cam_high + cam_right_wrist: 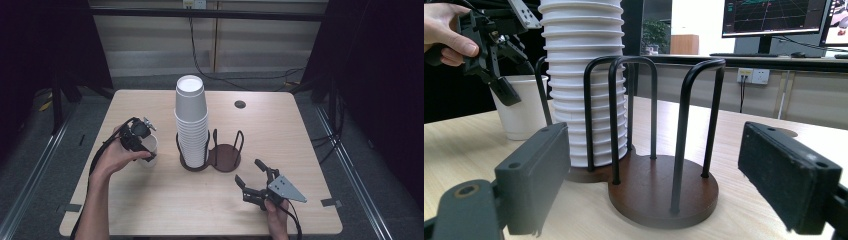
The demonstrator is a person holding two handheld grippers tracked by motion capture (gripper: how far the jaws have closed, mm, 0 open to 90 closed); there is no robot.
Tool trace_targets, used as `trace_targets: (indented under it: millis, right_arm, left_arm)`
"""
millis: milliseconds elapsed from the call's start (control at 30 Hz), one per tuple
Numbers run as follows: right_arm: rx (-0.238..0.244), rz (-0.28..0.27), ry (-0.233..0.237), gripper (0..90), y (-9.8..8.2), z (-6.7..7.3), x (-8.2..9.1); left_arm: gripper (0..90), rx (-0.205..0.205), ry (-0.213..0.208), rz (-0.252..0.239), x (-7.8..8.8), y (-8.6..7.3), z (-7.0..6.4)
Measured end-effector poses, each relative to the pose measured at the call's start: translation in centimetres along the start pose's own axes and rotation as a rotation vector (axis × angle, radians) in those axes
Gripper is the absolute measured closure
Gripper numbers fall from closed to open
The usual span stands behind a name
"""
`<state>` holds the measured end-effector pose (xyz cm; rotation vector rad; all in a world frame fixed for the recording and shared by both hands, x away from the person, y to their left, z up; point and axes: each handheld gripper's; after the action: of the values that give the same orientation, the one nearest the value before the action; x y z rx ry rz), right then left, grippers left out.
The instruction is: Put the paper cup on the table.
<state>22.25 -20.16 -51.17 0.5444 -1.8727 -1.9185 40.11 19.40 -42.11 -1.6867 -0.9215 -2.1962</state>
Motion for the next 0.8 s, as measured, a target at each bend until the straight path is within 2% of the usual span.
trace_targets:
  millis: [67, 167, 267, 367, 500, 533, 600, 667, 733, 800]
  right_arm:
    - [-0.001, 0.001, 0.0, 13.1, 0.0, 0.0, 0.0]
    - [-0.002, 0.004, 0.001, 13.1, 0.0, 0.0, 0.0]
    - [-0.002, 0.004, 0.0, 13.1, 0.0, 0.0, 0.0]
    - [-0.002, 0.004, 0.001, 13.1, 0.0, 0.0, 0.0]
    - [-0.002, 0.004, 0.0, 13.1, 0.0, 0.0, 0.0]
    - [-0.002, 0.004, 0.0, 13.1, 0.0, 0.0, 0.0]
    - [-0.002, 0.004, -0.001, 13.1, 0.0, 0.0, 0.0]
    - [-0.002, 0.004, 0.0, 13.1, 0.0, 0.0, 0.0]
    - [-0.002, 0.004, -0.002, 13.1, 0.0, 0.0, 0.0]
    - [-0.002, 0.004, -0.002, 13.1, 0.0, 0.0, 0.0]
  left_arm:
    - [4.1, 0.014, -0.021, -0.004, -0.2, -0.2, 0.2]
    - [3.6, 0.03, -0.023, -0.013, -0.6, -0.4, 0.2]
    - [3.4, 0.059, -0.043, -0.019, -0.9, -0.7, 0.2]
    - [3.5, 0.037, -0.04, -0.01, -1.0, -0.8, 0.4]
    - [6.9, 0.08, -0.06, -0.003, -1.5, -1.2, 0.5]
    - [6.9, 0.071, -0.072, -0.005, -1.7, -1.4, 0.5]
    - [6.9, 0.066, -0.066, -0.017, -2.0, -1.6, 0.5]
    - [6.3, 0.079, -0.077, -0.038, -2.0, -1.8, 0.4]
    - [7.0, 0.063, -0.072, -0.058, -2.0, -2.0, 0.5]
    - [6.9, 0.084, -0.083, -0.07, -2.0, -2.2, 0.5]
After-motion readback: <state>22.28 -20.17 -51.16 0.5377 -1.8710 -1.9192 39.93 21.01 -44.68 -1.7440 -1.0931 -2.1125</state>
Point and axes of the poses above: each handheld gripper's, and its own axes: x roughly backward along the jaws, y roughly out of its top, z roughly to its left
